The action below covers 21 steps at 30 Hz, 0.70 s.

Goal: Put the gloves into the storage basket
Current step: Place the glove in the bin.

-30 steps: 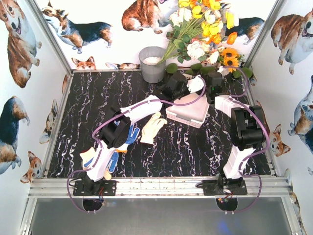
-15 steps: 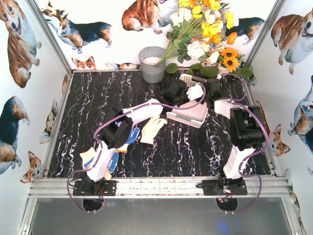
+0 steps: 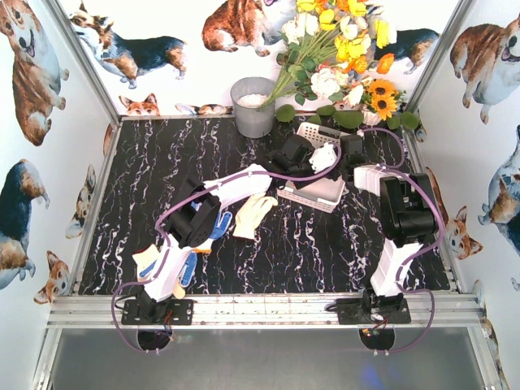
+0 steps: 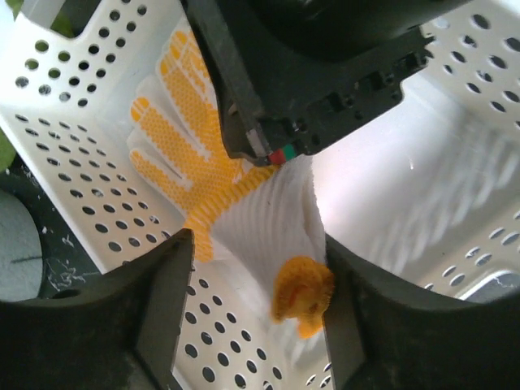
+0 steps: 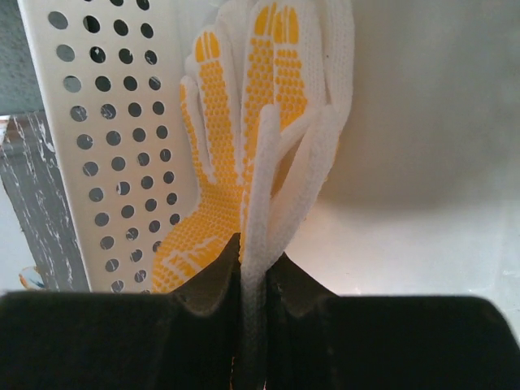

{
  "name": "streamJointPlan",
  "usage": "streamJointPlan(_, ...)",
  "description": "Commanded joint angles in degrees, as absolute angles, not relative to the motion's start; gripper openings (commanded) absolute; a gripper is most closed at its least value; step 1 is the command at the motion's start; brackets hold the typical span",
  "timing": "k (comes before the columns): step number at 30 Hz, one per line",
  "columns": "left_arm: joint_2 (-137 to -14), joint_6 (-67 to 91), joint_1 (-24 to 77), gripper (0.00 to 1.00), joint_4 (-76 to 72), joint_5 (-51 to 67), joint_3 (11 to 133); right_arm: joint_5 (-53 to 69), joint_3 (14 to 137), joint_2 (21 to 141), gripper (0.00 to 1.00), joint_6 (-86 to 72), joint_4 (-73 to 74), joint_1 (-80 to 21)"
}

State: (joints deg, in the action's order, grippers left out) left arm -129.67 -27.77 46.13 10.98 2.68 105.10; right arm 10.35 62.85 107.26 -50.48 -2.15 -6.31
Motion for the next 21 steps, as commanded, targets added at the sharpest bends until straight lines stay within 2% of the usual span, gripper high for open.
streamJointPlan(1, -124.4, -23.3, 46.6, 0.61, 9.7, 6.6, 104.8, 9.1, 65.1, 108.3, 0.0, -49.9, -2.9, -7.3)
streamJointPlan(4, -121.6, -20.3, 46.4, 0.72, 7.5, 9.3, 102.9, 7.3, 65.3, 108.3, 0.0, -49.3, -2.2, -8.2)
streamJointPlan(12, -114.5, -8.2, 43.3, 0.88, 1.6, 15.4, 97.2, 2.5, 63.0, 107.1, 0.01, -48.4, -1.9, -9.4)
streamJointPlan(21, -107.4, 1.6, 40.3, 0.96, -4.4, 16.7, 89.2, 0.5, 65.1, 103.9, 0.35, -44.2, 4.9, -9.7)
